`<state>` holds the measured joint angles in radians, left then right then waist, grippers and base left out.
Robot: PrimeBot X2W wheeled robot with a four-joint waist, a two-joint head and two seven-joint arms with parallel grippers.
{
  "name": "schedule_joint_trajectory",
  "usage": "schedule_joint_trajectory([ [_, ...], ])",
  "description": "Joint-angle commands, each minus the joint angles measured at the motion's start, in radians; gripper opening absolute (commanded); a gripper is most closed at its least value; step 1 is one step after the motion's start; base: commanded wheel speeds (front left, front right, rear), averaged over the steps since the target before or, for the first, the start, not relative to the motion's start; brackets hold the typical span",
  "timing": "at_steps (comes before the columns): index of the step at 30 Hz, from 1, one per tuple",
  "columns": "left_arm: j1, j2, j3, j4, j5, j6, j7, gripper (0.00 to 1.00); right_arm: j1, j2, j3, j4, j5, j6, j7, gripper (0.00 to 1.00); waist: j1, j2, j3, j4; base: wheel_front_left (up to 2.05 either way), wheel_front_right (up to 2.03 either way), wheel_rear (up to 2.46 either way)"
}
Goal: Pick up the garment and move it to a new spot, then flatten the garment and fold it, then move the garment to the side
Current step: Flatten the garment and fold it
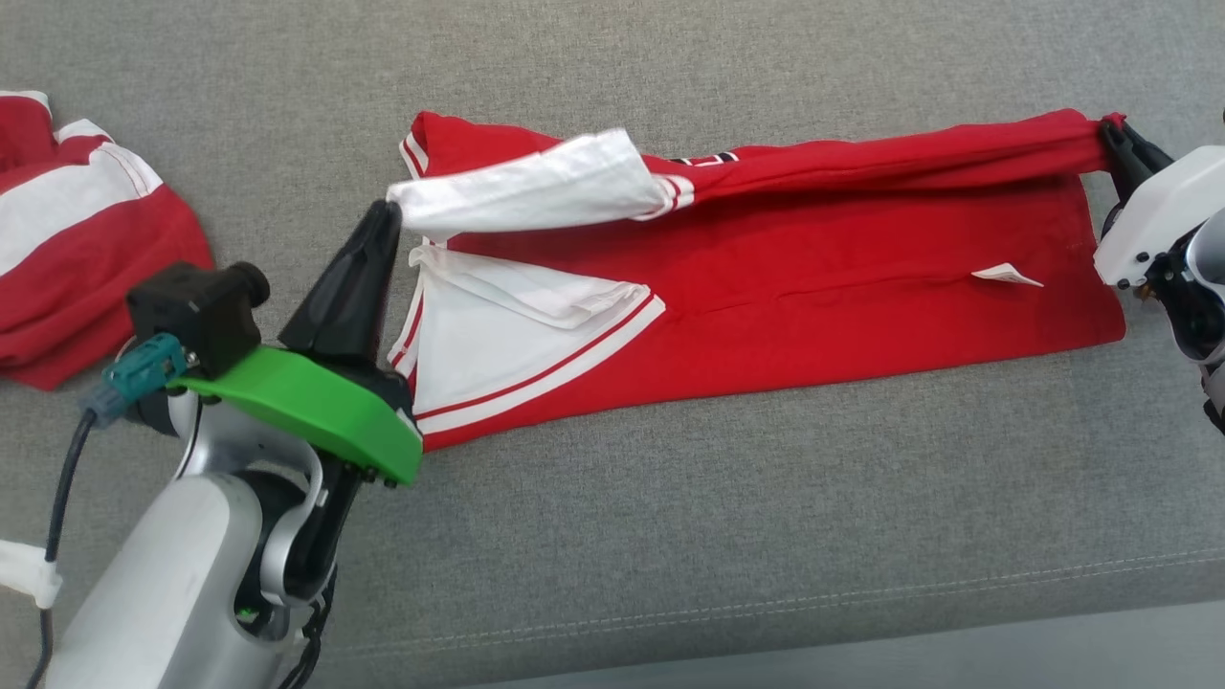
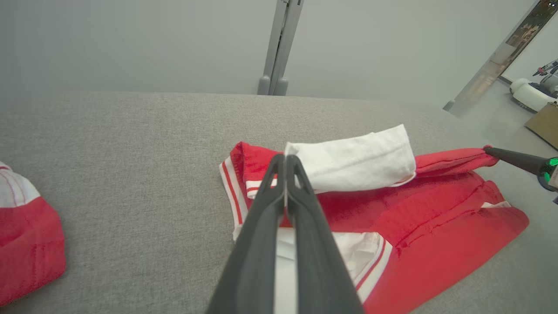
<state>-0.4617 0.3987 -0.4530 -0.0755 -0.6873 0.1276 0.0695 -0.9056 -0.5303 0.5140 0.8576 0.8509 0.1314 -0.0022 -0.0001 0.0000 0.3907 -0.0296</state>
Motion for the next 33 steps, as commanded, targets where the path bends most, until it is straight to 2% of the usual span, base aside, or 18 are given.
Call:
schedule_joint_trajectory([
  [1,0.040,0.015,-0.003,-0.036,-0.007,0.019,0.024,0.00,0.020,-0.010,0.007,-0.003,0.007,-0.002,-0.009,0.00,0.0001,0.0000,0.001,0.001,0.00,0.00,0.00],
  [8,0.131,0.032,-0.023,-0.124,-0.014,0.069,0.073,0.00,0.053,-0.019,0.023,-0.013,0.034,-0.002,-0.015,0.00,0.0001,0.0000,0.010,-0.005,0.00,0.00,0.00],
  [16,0.170,0.022,-0.022,-0.083,-0.014,0.086,0.047,0.00,0.094,-0.005,0.046,-0.019,0.045,-0.002,-0.029,0.00,0.0001,0.0000,0.020,-0.012,0.00,0.00,0.00],
  [17,0.170,0.024,-0.021,-0.069,-0.007,0.087,0.040,0.00,0.100,-0.003,0.052,-0.021,0.043,-0.002,-0.029,0.03,0.0001,0.0000,0.021,-0.013,0.00,0.00,0.00],
  [18,0.170,0.027,-0.022,-0.057,0.000,0.088,0.032,0.00,0.105,-0.002,0.056,-0.021,0.043,-0.002,-0.032,0.10,0.0001,0.0000,0.021,-0.013,0.00,0.00,0.00],
  [20,0.168,0.022,-0.023,-0.029,0.007,0.090,0.022,0.00,0.113,0.002,0.061,-0.019,0.046,-0.002,-0.035,0.39,0.0001,0.0000,0.021,-0.014,0.00,0.00,0.00],
  [21,0.165,0.022,-0.028,-0.014,0.014,0.091,0.017,0.00,0.117,0.005,0.064,-0.018,0.047,-0.002,-0.037,0.49,0.0001,0.0000,0.020,-0.014,0.00,0.00,0.00],
  [22,0.161,0.019,-0.031,0.000,0.020,0.092,0.012,0.00,0.121,0.008,0.066,-0.018,0.047,-0.002,-0.041,0.76,0.0001,0.0000,0.019,-0.015,0.00,0.00,0.00],
  [23,0.158,0.016,-0.036,0.015,0.025,0.094,0.010,0.08,0.124,0.009,0.067,-0.017,0.048,-0.002,-0.042,1.00,0.0001,0.0000,0.018,-0.015,0.00,0.00,0.00],
  [25,0.154,0.000,-0.039,0.040,0.014,0.089,0.003,0.59,0.125,0.011,0.063,-0.016,0.051,-0.002,-0.054,1.00,0.0001,0.0000,0.015,-0.016,0.00,0.00,0.00],
  [26,0.150,-0.002,-0.040,0.053,0.015,0.087,-0.001,0.98,0.126,0.009,0.061,-0.016,0.054,-0.002,-0.061,1.00,0.0001,0.0000,0.012,-0.017,0.00,0.00,0.00],
  [29,0.140,-0.021,-0.047,0.086,0.021,0.087,-0.020,1.00,0.132,0.004,0.057,-0.026,0.062,-0.002,-0.075,1.00,0.0001,0.0000,0.000,-0.017,0.00,0.00,0.00],
  [33,0.134,-0.031,-0.057,0.131,0.054,0.113,-0.043,1.00,0.150,-0.013,0.055,-0.061,0.058,-0.002,-0.102,1.00,0.0001,0.0000,-0.028,-0.018,0.00,0.00,0.00],
])
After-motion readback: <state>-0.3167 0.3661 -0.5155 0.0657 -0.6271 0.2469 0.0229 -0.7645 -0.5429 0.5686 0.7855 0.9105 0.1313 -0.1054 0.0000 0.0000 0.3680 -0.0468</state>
